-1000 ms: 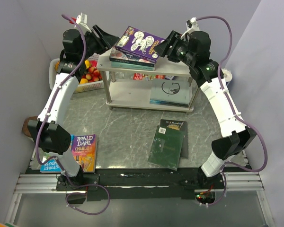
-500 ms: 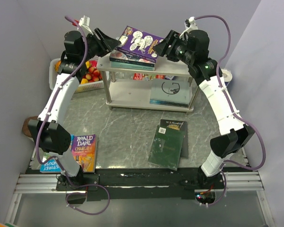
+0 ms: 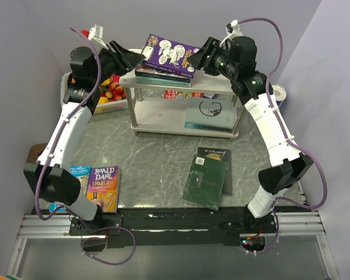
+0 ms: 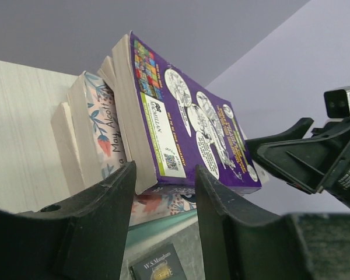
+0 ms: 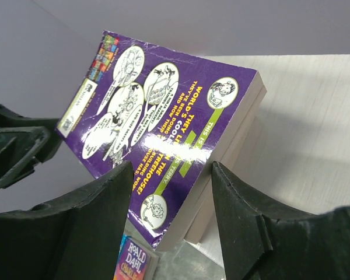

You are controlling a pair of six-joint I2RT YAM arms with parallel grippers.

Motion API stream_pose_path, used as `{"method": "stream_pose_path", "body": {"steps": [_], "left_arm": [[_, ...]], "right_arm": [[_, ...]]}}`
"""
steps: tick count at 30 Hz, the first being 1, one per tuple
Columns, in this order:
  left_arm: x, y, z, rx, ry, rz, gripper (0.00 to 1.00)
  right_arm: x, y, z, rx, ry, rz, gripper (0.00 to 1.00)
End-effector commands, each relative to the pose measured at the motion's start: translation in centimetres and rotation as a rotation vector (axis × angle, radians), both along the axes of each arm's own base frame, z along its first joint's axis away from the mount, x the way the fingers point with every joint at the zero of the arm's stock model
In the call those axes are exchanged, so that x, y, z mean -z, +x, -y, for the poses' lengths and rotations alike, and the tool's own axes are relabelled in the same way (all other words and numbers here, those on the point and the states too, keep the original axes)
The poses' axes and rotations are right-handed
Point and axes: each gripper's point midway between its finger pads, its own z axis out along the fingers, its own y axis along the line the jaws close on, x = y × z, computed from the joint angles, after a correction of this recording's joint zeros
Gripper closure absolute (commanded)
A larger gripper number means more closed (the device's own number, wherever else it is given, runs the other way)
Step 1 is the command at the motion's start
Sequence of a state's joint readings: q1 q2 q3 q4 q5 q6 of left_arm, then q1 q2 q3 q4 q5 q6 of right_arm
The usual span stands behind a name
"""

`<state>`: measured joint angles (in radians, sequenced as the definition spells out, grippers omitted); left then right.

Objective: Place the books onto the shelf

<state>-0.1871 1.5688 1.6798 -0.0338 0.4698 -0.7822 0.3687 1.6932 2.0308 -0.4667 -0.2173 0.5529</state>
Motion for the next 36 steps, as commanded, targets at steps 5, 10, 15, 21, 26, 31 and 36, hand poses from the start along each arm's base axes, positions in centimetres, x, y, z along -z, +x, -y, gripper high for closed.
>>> {"method": "stream_pose_path", "body": {"steps": [5, 10, 15, 21, 26, 31, 36], "left_arm": [[-4.3, -3.1, 0.0, 0.023, -0.015, 0.120, 0.51], [-3.1, -3.0, -0.4, -0.001, -0.005, 0.100, 0.50], [-2.1, -2.4, -0.6, -0.025, 0.012, 0.071, 0.49], [-1.3, -1.6, -1.8, -0.100, 0.042, 0.047, 0.37], [-1.4, -1.7, -2.6, -0.136, 0.051, 0.044, 0.31], [-2.2, -2.0, -4.2, -0.214, 0.038, 0.059, 0.27], [-2.7, -1.8, -5.0, -0.258, 0.006, 0.061, 0.25]], "right_arm": [[-2.5, -0.5, -1.4, -0.040, 0.021, 0.061, 0.38], [-2.6, -0.3, -1.5, -0.039, 0.020, 0.063, 0.39], [-3.0, -0.1, -1.4, -0.032, 0.016, 0.072, 0.39], [-2.7, 0.2, -1.3, -0.024, 0.008, 0.068, 0.39], [-3.0, 0.3, -0.7, -0.008, 0.002, 0.073, 0.38], [-4.9, -1.2, 1.2, 0.034, 0.003, 0.116, 0.30], [-5.5, -4.1, 2.5, 0.048, 0.006, 0.154, 0.26]]}}
